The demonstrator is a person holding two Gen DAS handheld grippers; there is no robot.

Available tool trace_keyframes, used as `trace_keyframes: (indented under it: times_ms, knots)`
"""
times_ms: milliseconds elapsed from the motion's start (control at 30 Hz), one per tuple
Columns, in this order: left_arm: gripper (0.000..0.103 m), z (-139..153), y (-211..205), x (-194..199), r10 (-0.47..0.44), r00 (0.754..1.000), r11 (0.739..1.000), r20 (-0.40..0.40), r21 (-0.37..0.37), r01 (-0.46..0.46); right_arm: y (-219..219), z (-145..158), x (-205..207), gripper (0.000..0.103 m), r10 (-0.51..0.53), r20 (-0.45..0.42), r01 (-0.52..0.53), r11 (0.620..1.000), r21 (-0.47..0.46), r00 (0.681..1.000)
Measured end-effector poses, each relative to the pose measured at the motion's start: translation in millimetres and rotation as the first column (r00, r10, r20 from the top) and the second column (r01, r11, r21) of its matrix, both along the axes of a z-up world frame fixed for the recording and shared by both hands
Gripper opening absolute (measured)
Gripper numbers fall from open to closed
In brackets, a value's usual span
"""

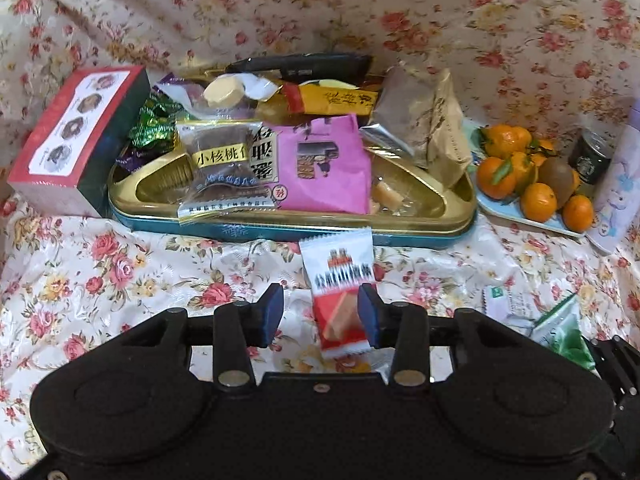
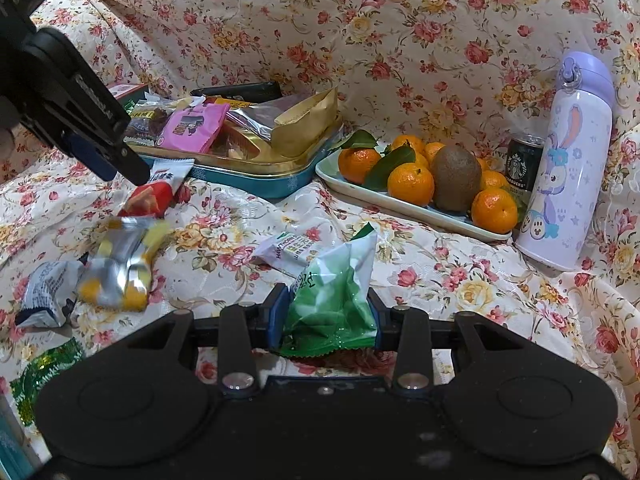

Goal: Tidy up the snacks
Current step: 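Close the left tool on the red-and-white hawthorn packet and lift it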

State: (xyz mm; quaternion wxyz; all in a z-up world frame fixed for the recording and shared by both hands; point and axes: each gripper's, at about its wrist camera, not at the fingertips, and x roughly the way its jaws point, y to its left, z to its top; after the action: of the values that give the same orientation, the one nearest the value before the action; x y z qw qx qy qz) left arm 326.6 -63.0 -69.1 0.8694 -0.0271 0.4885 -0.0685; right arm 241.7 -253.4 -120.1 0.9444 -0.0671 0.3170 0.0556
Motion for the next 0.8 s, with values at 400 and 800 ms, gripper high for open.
trace_keyframes:
  times_ms: [400,800]
  knots:
    - [0.059,-10.6,-11.8,3.8,-0.012,1.0,1.0,0.009,-0.016,0.012,0.3,-0.7,-0.2,0.04,-0.006,0.004,0.006,1.0,-0.001,1.0]
    - [0.043,-21.5,-33.4,5.3,-0.059,0.997,0.992,0.053,0.115,0.053,-4.2,-0.9,0.6,0.039,-0.016,0.007,0.016,0.999,0.038,1.0]
